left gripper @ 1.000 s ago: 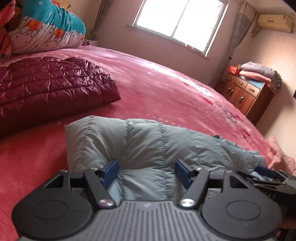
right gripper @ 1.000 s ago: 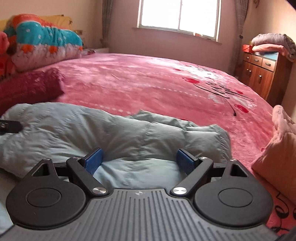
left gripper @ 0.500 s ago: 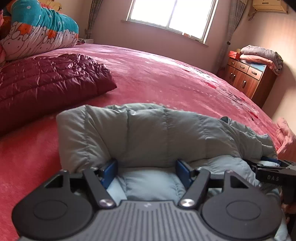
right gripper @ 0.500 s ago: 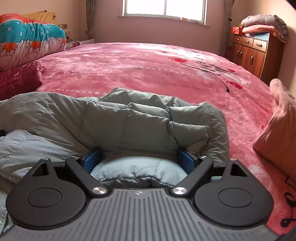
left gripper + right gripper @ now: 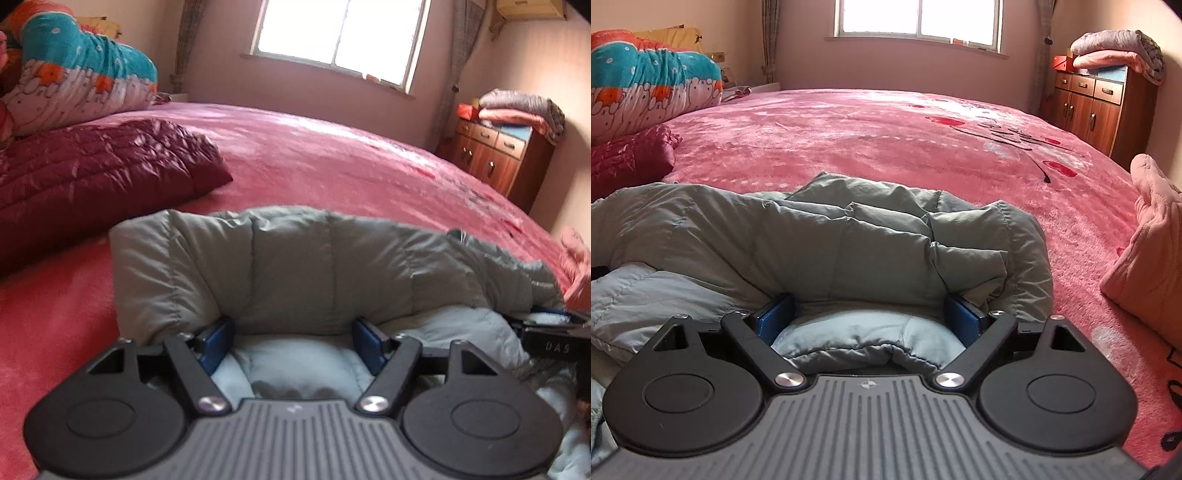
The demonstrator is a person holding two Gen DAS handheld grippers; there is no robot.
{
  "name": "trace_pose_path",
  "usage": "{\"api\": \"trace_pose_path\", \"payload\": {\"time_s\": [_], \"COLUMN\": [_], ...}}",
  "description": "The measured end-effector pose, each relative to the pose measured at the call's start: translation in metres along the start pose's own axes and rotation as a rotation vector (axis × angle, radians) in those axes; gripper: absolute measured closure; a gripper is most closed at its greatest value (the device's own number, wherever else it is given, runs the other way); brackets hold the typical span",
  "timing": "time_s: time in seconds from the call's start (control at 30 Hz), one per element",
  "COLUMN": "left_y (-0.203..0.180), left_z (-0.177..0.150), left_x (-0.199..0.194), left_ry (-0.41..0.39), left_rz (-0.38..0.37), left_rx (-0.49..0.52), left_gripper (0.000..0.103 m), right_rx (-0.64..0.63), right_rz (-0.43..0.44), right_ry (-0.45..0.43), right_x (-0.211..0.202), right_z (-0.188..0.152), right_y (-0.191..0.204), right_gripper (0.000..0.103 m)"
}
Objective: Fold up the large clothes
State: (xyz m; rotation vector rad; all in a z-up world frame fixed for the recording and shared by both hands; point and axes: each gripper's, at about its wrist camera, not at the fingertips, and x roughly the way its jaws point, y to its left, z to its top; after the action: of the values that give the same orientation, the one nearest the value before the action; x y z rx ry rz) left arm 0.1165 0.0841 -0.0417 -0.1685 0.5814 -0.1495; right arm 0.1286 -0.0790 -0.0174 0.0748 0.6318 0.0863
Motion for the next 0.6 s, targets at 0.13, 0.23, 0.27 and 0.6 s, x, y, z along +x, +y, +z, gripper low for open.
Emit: {"api": "trace_pose_path", "payload": {"time_s": [0.13,0.23,0.27,0.6], "left_y": [-0.002,-0.002,-0.002,-0.01], "left_z": [0.004,0.005,0.005,-0.014], "left_x": [-0.032,-0.058,-0.066,-0.135], "left_ry": [-0.071,-0.11,-0.114,-0.106], "left_rz": [0.01,0.012,0.014,0.058], "left_rx": [-0.033,-0.051,-0.061,-0.057], "left_gripper": [0.032,0.031,0.031,0.03], "right_rx": [0.029,0.064,0.076,0.163], "right_rz": [0.01,-0.016,-0.027,-0.08], "right_ry": [0.007,-0.034,-0.051,-0.013], "right_x": [-0.016,-0.047,-0.059,-0.155], "right_z": [0.003,0.002,0.001,-0.037], "right_y": [-0.008,-0.012,-0.013,-0.052], "right_gripper": [0.0,0.0,0.0,0.0]}}
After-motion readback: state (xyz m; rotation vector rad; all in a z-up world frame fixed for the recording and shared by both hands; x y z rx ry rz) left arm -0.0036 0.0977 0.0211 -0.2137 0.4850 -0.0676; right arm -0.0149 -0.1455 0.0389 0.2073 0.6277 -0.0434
